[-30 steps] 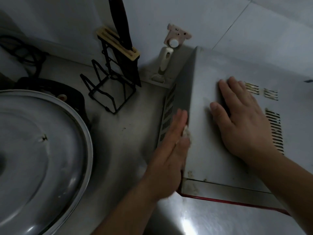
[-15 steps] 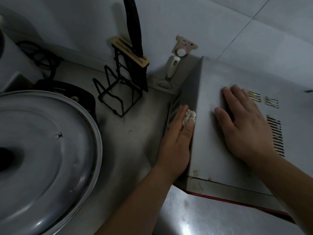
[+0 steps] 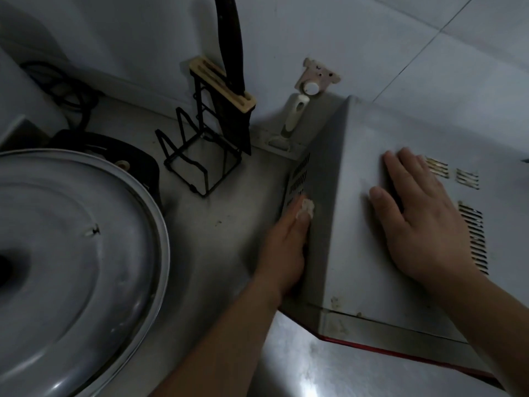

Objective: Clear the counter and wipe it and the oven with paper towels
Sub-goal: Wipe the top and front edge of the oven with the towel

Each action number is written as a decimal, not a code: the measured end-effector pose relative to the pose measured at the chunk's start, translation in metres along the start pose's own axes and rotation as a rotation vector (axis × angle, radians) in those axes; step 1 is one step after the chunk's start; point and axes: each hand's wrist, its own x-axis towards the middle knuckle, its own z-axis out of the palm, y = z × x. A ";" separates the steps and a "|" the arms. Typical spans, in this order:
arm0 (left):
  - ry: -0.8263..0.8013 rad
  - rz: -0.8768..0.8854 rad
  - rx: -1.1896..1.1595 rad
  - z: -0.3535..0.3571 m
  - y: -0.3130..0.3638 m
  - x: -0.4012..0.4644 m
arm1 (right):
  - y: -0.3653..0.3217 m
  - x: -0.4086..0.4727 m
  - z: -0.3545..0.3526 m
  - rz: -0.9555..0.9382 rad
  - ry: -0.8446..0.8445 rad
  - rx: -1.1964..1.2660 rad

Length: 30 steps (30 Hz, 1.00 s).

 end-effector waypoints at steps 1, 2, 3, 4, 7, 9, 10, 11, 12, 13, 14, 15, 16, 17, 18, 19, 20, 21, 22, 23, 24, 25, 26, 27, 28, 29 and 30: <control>0.009 -0.001 0.025 0.002 -0.001 0.021 | 0.000 0.000 0.000 0.001 0.001 -0.004; 0.024 -0.007 0.037 0.004 -0.001 0.039 | 0.000 0.000 -0.001 0.003 0.004 -0.004; 0.039 -0.016 0.045 0.007 -0.002 0.056 | 0.000 0.000 -0.001 0.005 0.007 -0.002; 0.051 -0.025 0.050 0.009 -0.002 0.069 | -0.001 0.000 -0.001 0.007 0.008 0.000; 0.032 -0.033 0.061 0.010 0.001 0.083 | -0.002 0.000 -0.002 0.008 -0.002 -0.006; -0.007 -0.035 0.016 0.004 0.001 0.074 | -0.003 0.000 -0.003 0.006 -0.015 -0.007; -0.025 -0.048 -0.034 0.001 -0.001 0.063 | -0.004 0.000 -0.004 0.004 -0.019 -0.008; -0.038 -0.056 -0.071 -0.001 -0.005 0.049 | -0.003 0.000 -0.004 0.002 -0.022 -0.010; -0.035 -0.055 -0.073 -0.002 -0.010 0.033 | -0.003 -0.001 -0.005 -0.002 -0.026 -0.013; -0.024 -0.050 -0.050 -0.004 -0.018 0.017 | -0.003 -0.001 -0.005 -0.006 -0.029 -0.017; -0.013 -0.050 -0.048 -0.007 -0.027 0.001 | -0.003 -0.001 -0.005 -0.010 -0.032 -0.019; -0.016 -0.058 -0.087 -0.010 -0.035 -0.014 | -0.003 -0.001 -0.004 -0.012 -0.033 -0.019; -0.036 -0.077 -0.128 -0.014 -0.044 -0.028 | -0.003 -0.001 -0.004 -0.012 -0.033 -0.018; -0.056 -0.083 -0.135 -0.018 -0.052 -0.041 | -0.003 -0.001 -0.003 -0.010 -0.032 -0.014; -0.057 -0.075 -0.137 -0.021 -0.058 -0.053 | -0.003 -0.001 -0.003 -0.007 -0.029 -0.009; -0.045 -0.051 -0.118 -0.022 -0.062 -0.062 | -0.002 -0.001 -0.003 -0.006 -0.027 -0.006; -0.029 -0.031 -0.102 -0.021 -0.066 -0.067 | -0.002 -0.001 -0.003 -0.007 -0.027 -0.006; -0.007 -0.021 -0.084 -0.019 -0.067 -0.069 | -0.002 -0.001 -0.003 -0.009 -0.029 -0.008; 0.005 -0.018 -0.077 -0.017 -0.064 -0.068 | -0.002 -0.001 -0.003 -0.009 -0.030 -0.011; 0.009 -0.018 -0.072 -0.016 -0.060 -0.063 | -0.002 -0.001 -0.003 -0.007 -0.030 -0.014; -0.003 -0.037 -0.089 -0.015 -0.055 -0.054 | -0.002 -0.001 -0.003 -0.005 -0.026 -0.015; -0.017 -0.043 -0.097 -0.013 -0.048 -0.041 | -0.002 -0.001 -0.002 -0.004 -0.021 -0.016; -0.020 -0.040 -0.078 -0.010 -0.038 -0.024 | -0.001 -0.001 -0.002 -0.005 -0.017 -0.018; -0.029 -0.013 -0.008 -0.008 -0.027 -0.004 | -0.001 -0.001 -0.002 -0.004 -0.015 -0.019; -0.047 0.019 0.054 -0.005 -0.014 0.019 | -0.001 -0.001 -0.002 -0.001 -0.014 -0.021; -0.061 0.039 0.069 0.000 -0.001 0.043 | -0.001 -0.001 -0.002 0.002 -0.013 -0.020; -0.072 0.052 0.042 0.006 0.011 0.068 | -0.002 -0.001 -0.002 0.005 -0.012 -0.019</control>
